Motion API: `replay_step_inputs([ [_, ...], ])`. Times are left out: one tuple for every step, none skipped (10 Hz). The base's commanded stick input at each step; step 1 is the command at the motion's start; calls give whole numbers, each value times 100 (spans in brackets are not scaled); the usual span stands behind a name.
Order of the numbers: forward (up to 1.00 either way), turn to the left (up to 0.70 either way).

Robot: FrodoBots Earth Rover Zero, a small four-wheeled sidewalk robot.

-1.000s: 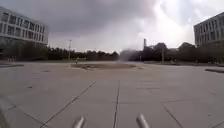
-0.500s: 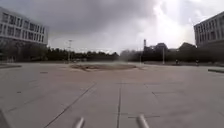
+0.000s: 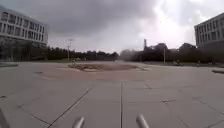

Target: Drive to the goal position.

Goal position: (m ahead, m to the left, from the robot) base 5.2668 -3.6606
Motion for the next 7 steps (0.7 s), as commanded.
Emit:
replay_step_inputs([
  [70, 0],
  [70, 0],
  [70, 0],
  [70, 0],
  [70, 0],
  [70, 0],
  [70, 0],
])
